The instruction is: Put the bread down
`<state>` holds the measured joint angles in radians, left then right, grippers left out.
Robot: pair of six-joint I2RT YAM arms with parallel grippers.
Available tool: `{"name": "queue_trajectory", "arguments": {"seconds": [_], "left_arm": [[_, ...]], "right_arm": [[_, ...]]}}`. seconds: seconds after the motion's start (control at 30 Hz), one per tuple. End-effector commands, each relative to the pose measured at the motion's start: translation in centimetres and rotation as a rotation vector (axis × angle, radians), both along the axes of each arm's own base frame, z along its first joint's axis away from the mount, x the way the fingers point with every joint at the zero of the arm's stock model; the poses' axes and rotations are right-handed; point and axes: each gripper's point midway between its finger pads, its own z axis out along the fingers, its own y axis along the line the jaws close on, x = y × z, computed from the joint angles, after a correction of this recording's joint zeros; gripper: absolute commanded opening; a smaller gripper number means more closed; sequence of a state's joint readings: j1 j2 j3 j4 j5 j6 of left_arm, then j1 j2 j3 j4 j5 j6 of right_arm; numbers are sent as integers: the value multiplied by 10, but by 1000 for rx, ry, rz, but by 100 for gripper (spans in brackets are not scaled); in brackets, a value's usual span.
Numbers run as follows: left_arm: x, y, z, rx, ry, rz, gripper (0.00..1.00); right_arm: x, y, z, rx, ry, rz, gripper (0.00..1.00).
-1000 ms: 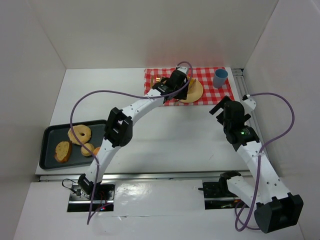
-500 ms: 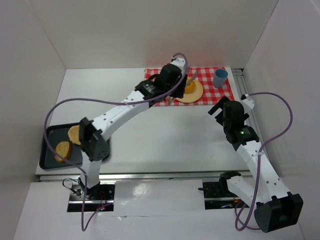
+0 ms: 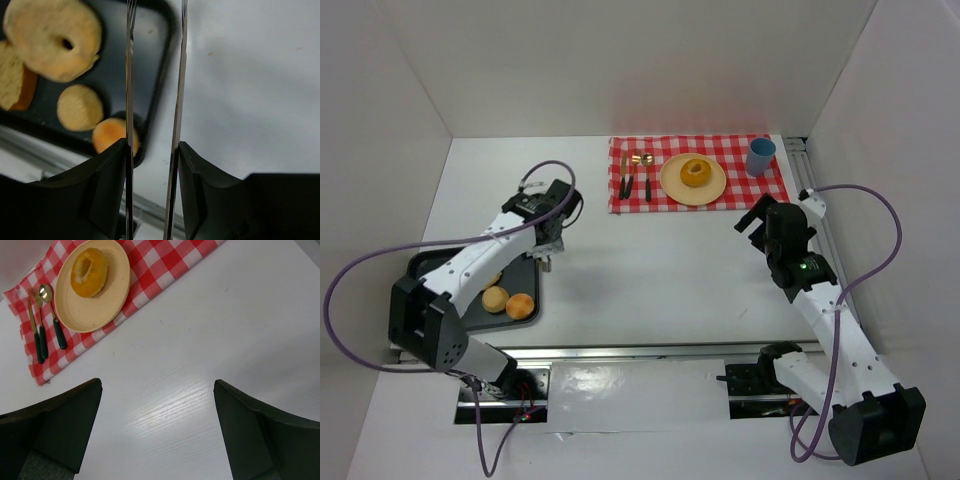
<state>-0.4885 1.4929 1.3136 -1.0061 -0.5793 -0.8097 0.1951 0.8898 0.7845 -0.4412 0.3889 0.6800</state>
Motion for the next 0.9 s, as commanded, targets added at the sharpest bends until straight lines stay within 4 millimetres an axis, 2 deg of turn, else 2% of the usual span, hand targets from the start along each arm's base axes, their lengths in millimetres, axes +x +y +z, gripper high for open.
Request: {"name": "queue_trajectory", "arguments": {"seconds": [0.0,0.1,0.2,0.4,0.6,0.83,0.87], "left_arm": [[-40,41,18,-26,-73,217,55],[-56,68,11,-17,-70,317,55],[-62,83,-2,-39,-29,376,55],[-57,84,-13,-52,24,346,55],[-59,81,-12,-32,15,341,54],[-73,90,-23,64,80,400,54],[-72,84,-26,67,84,385,55]], "right_arm": [[6,1,13,14,-62,4,100],[9,4,17,32,-82,11,100],[10,9,11,36,-72,30,100],[12,11,10,41,-71,38,100],[14,13,8,46,-73,46,100],[17,17,3,45,-57,68,100],[17,17,3,45,-57,68,100]]}}
